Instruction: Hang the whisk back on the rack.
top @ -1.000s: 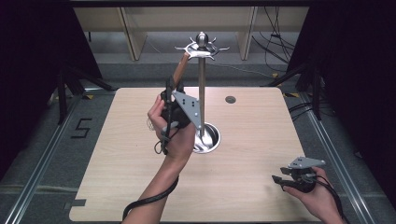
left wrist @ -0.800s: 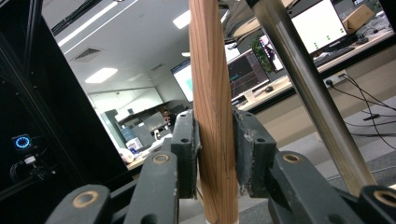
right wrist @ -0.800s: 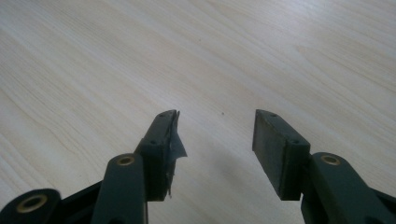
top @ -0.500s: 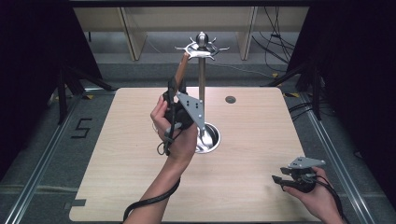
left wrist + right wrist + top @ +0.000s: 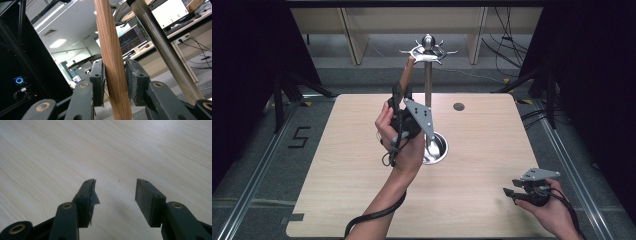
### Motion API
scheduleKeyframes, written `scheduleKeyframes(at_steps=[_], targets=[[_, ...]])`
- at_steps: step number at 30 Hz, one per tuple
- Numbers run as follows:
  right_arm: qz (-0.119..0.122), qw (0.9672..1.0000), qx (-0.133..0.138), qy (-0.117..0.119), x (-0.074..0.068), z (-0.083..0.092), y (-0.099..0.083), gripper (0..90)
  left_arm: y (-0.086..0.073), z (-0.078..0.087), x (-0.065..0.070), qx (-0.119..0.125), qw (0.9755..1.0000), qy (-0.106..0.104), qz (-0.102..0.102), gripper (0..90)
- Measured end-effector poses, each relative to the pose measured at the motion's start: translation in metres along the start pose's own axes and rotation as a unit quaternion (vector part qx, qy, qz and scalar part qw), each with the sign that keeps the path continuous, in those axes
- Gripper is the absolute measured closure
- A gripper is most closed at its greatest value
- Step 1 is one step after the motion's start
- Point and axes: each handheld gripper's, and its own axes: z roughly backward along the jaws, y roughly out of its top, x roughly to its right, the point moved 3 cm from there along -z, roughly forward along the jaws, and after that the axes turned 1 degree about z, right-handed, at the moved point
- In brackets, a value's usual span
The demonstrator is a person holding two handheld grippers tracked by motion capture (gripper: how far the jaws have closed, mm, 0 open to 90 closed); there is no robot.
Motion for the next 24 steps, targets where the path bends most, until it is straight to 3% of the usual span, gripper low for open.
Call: scheduleKeyframes(at_steps=[10, 24], targets=[[0.001, 1.0, 0.0, 0.0, 0.0001, 0.0, 0.0001, 51.0, 0.0011, 0.0013, 0.002, 0.001, 0.9996, 0.007, -0.027, 66.7], [0.003, 1.0, -0.001, 0.0, 0.0001, 0.0001, 0.0, 51.0, 0.0035, 0.0007, 0.0049, 0.002, 0.9992, 0.006, -0.039, 64.0]])
